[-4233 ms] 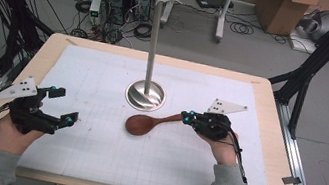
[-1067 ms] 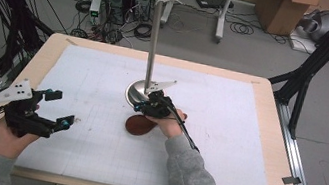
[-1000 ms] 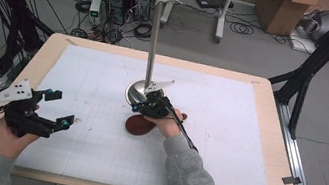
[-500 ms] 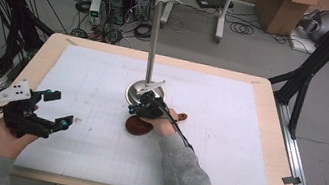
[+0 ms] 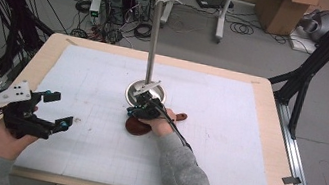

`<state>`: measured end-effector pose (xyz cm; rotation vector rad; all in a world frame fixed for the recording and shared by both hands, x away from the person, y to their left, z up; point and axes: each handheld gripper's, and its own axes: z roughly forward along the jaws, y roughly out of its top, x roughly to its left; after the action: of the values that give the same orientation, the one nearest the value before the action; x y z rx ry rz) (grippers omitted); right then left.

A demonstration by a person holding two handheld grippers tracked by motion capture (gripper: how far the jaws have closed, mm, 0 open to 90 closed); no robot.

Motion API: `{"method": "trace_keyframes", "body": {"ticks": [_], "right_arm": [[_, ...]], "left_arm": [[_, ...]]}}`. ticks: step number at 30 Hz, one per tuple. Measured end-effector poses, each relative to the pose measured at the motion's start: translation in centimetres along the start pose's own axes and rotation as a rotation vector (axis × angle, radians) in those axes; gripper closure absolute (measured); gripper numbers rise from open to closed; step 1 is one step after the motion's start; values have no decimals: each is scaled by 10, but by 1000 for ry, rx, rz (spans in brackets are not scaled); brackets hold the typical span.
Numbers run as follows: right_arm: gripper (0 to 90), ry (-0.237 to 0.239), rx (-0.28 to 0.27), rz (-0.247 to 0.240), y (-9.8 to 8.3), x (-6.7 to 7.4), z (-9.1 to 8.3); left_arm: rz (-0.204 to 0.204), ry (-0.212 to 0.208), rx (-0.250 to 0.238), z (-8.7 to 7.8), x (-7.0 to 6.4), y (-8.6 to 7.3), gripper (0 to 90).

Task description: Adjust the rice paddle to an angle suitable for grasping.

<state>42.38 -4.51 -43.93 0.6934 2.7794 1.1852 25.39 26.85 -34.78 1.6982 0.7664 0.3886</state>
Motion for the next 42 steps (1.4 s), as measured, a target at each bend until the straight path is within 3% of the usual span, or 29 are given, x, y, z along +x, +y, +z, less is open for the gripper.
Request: {"method": "trace_keyframes", "body": {"ticks": [17,19,22,30,42], "right_arm": [[893,6,33,-14,-7,9,-9],[893,33,25,24,-12,6,-12],[894,40,14,42,-17,6,-15],[894,11,27,-2,-21,12,-20],[895,-6,32,-25,-30,22,-28]], "left_arm": [[5,15,-23,-5,1,2,17],[3,13,-25,-5,1,2,17],[1,10,-18,-3,1,2,18],[4,0,-15,1,0,4,18],[14,-13,11,10,-1,5,17]]}}
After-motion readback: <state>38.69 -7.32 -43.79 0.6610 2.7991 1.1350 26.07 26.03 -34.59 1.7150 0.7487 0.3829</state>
